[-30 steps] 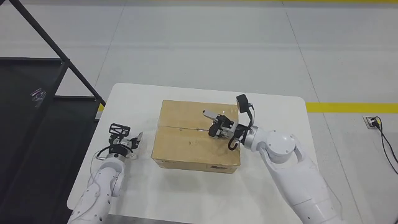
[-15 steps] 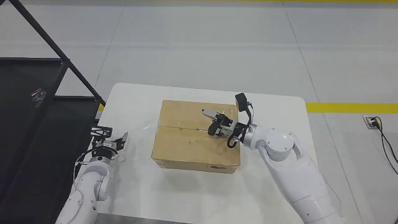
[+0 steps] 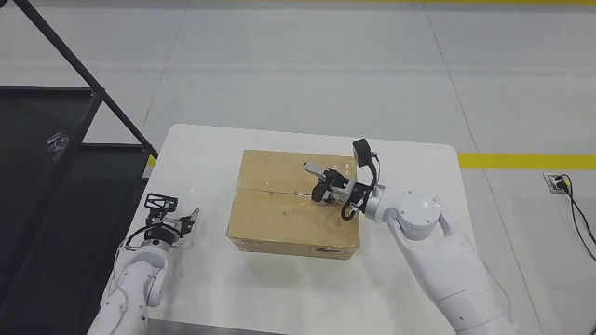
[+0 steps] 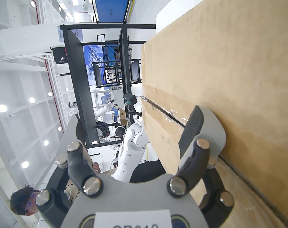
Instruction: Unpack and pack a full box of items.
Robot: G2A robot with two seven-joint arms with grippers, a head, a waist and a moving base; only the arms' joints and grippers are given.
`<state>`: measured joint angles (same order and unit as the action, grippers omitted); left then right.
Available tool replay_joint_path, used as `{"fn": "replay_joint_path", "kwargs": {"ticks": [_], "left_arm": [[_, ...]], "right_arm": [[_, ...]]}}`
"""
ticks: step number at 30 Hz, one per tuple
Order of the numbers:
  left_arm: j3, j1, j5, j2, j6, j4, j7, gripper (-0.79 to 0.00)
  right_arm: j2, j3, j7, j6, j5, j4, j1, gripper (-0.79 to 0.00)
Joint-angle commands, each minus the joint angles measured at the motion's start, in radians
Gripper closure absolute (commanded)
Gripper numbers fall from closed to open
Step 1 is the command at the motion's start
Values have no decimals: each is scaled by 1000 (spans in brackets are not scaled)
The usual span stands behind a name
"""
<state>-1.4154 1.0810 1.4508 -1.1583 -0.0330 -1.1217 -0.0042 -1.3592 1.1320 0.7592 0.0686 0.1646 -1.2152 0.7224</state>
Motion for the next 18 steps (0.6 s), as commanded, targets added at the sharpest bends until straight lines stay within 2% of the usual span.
{"fn": "replay_joint_path", "kwargs": {"ticks": [1, 6, 10, 18], "left_arm": [[2, 5, -9, -1, -13, -12, 6, -785], [10, 36, -6, 4, -124, -69, -17, -785], [12, 49, -7, 6, -168, -104, -36, -785], [87, -11, 47, -11, -121, -60, -14, -785]], "right_arm": [[0, 0, -1, -1, 2, 1, -1, -785], [1, -2, 1, -2, 5, 4, -4, -785], [1, -4, 0, -5, 5, 6, -7, -785], [3, -1, 2, -9, 11, 14, -9, -785]]}}
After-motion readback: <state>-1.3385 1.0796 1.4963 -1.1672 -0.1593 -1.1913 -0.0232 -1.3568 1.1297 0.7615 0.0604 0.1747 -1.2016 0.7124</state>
